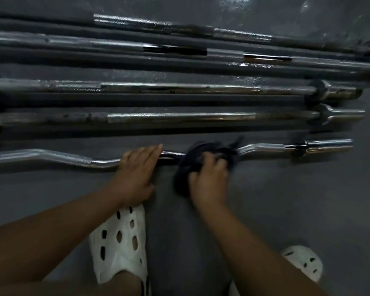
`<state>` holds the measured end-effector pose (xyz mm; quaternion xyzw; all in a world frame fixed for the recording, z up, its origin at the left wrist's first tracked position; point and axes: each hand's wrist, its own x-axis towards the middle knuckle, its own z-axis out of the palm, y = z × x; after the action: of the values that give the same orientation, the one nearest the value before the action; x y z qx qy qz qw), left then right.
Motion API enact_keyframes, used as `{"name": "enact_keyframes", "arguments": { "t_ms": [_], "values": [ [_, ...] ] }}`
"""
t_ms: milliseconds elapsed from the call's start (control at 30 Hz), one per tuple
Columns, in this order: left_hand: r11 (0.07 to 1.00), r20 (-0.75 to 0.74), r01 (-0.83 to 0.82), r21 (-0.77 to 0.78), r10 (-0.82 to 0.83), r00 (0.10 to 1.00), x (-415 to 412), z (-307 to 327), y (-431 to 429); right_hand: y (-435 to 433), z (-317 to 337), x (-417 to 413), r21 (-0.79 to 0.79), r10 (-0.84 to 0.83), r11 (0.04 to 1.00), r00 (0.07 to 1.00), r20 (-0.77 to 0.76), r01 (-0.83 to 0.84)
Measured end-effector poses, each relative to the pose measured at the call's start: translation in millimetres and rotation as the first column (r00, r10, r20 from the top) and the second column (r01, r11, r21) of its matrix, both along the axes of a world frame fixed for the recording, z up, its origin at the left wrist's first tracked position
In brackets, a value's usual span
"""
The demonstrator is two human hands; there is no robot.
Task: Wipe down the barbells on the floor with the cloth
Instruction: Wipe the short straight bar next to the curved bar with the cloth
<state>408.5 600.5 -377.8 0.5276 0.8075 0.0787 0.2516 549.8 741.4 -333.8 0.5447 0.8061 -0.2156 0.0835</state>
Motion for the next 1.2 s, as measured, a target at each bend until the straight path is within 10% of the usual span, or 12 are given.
{"name": "enact_keyframes", "arguments": {
  "t_ms": [133, 300, 467, 667, 933, 1100, 1200],
  "values": [
    [1.000, -0.019, 0.003, 0.016, -0.003, 1.000, -2, 0, -2, 25, 15, -8, -0.160, 0.356, 0.902, 0.900, -0.253, -0.402],
    [1.000, -0.022, -0.013, 0.005, 0.013, 1.000, 0, 0, -2, 37, -4, 25, 0.192, -0.144, 0.971, 0.989, -0.024, 0.146],
    [1.000, -0.055, 0.006, -0.001, -0.006, 0.998, 0, 0, -2, 35, 19, 2, 0.075, 0.456, 0.889, 0.888, -0.055, -0.451],
    [0.999, -0.064, -0.028, -0.025, 0.027, 0.998, 3, -3, -2, 71, 4, 43, 0.162, -0.182, 0.965, 0.973, -0.142, 0.204],
    [0.999, -0.045, -0.018, 0.027, 0.020, 0.999, 1, -3, -2, 18, 5, -4, 0.060, 0.503, 0.864, 0.861, -0.078, -0.500],
    [1.000, -0.051, -0.016, 0.009, 0.017, 0.999, 2, -2, -2, 107, 9, 53, 0.197, -0.063, 0.978, 0.996, -0.063, 0.075],
    [1.000, -0.051, -0.016, 0.000, 0.016, 0.999, 3, -3, -1, 47, -5, 35, 0.209, 0.058, 0.975, 0.995, 0.080, -0.073]
  ]
}}
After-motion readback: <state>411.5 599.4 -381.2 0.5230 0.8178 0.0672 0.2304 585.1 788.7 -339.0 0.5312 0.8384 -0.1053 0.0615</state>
